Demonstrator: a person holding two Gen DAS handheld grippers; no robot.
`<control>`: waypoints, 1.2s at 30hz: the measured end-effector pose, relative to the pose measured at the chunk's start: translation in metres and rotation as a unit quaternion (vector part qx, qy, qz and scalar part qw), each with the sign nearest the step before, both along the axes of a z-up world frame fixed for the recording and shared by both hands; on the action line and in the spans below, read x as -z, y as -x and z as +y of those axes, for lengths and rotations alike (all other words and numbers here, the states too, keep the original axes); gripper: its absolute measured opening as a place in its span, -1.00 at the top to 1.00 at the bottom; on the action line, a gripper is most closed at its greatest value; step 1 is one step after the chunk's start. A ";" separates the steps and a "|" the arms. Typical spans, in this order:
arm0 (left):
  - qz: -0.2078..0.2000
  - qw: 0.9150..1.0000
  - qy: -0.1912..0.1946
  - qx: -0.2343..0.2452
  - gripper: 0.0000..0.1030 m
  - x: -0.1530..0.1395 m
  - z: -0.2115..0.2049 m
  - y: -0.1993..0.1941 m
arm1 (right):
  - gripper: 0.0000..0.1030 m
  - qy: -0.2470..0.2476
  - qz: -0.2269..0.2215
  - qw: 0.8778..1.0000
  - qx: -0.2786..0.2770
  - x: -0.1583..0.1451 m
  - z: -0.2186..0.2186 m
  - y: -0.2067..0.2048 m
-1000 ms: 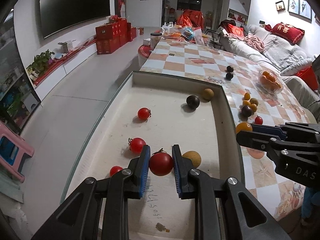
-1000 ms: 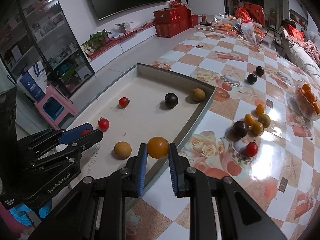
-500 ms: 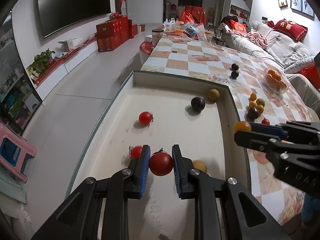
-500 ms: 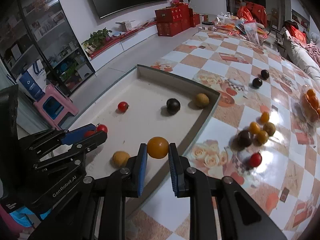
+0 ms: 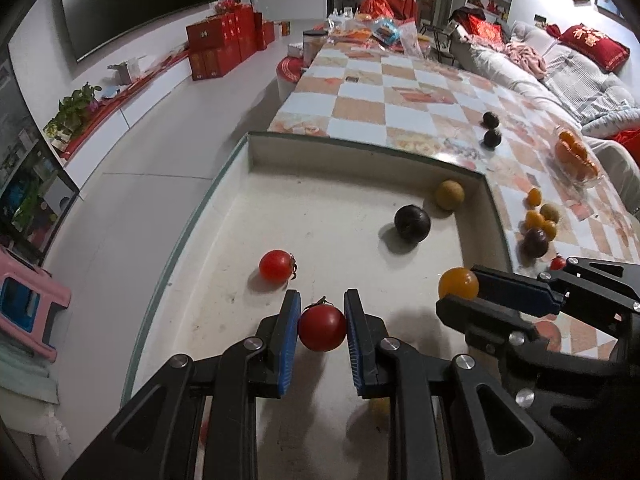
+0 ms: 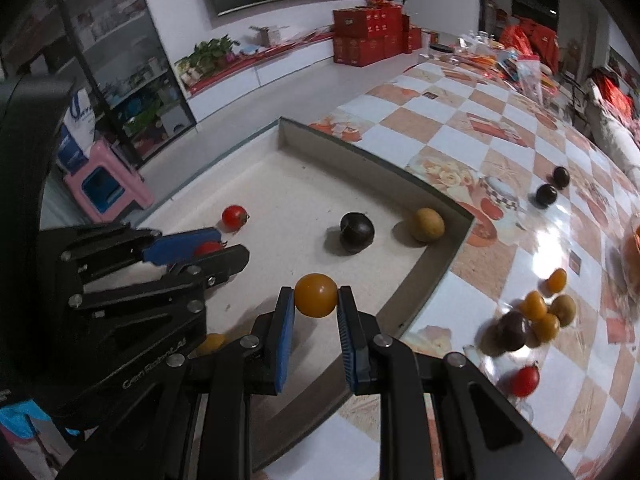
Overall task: Organize fruits
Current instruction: 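Carry the orange fruit and red tomato in both tools over the white tray, then open both tools to release the orange fruit and tomato into the tray, then move both open tools back toward the fruit on the table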
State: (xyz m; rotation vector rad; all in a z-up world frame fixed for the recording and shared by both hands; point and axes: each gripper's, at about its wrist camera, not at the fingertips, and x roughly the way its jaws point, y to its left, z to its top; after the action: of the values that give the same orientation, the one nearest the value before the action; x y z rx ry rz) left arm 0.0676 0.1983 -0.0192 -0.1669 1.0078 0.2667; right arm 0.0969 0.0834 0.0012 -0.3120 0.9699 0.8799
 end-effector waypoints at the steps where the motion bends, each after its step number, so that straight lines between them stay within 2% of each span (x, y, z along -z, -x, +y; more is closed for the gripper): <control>1: 0.003 1.000 0.001 -0.001 0.54 0.002 0.001 -0.002 | 0.55 0.004 -0.001 1.000 -0.005 0.002 0.001 0.001; 8: 0.018 1.000 -0.002 0.003 0.53 0.010 0.000 -0.006 | 0.49 0.015 -0.006 1.000 -0.018 0.010 0.003 0.002; 10: 0.020 1.000 0.001 0.003 0.53 0.011 0.000 -0.005 | 0.27 0.019 -0.011 1.000 -0.014 0.010 0.002 0.002; 14: 0.023 1.000 0.011 -0.002 0.50 0.011 0.003 -0.004 | 0.10 0.010 -0.015 1.000 -0.011 0.007 -0.002 0.000; 15: 0.023 1.000 0.011 -0.004 0.40 0.010 0.004 -0.003 | 0.08 0.010 -0.018 1.000 -0.009 0.005 -0.002 0.000; 17: 0.018 0.999 -0.006 -0.027 -0.44 0.009 0.010 0.000 | 0.05 0.008 -0.021 1.000 -0.005 0.004 -0.004 -0.002; 18: 0.007 0.999 -0.008 -0.040 -0.56 0.007 0.014 0.004 | -0.04 0.000 -0.016 1.000 -0.003 0.003 -0.007 -0.004; 21: -0.008 0.999 0.019 -0.041 -0.58 0.001 0.020 0.009 | -0.27 -0.026 -0.004 1.000 0.005 -0.002 -0.013 -0.008; 25: -0.007 0.999 0.010 -0.042 -0.58 -0.003 0.018 0.014 | -0.57 -0.035 -0.008 0.999 0.017 -0.010 -0.019 -0.008; 31: -0.018 0.999 0.002 -0.031 -0.58 -0.015 0.004 0.024 | -0.60 -0.054 -0.008 0.997 0.056 -0.025 -0.052 -0.015; 36: -0.045 0.999 -0.005 0.002 -0.58 -0.034 -0.027 0.031 | -0.60 -0.047 -0.024 0.994 0.097 -0.031 -0.097 -0.021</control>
State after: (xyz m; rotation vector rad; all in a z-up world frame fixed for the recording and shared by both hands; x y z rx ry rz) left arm 0.0366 0.1715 0.0146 -0.1658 0.9167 0.2580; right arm 0.1178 -0.0138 0.0320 -0.1556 0.8951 0.7346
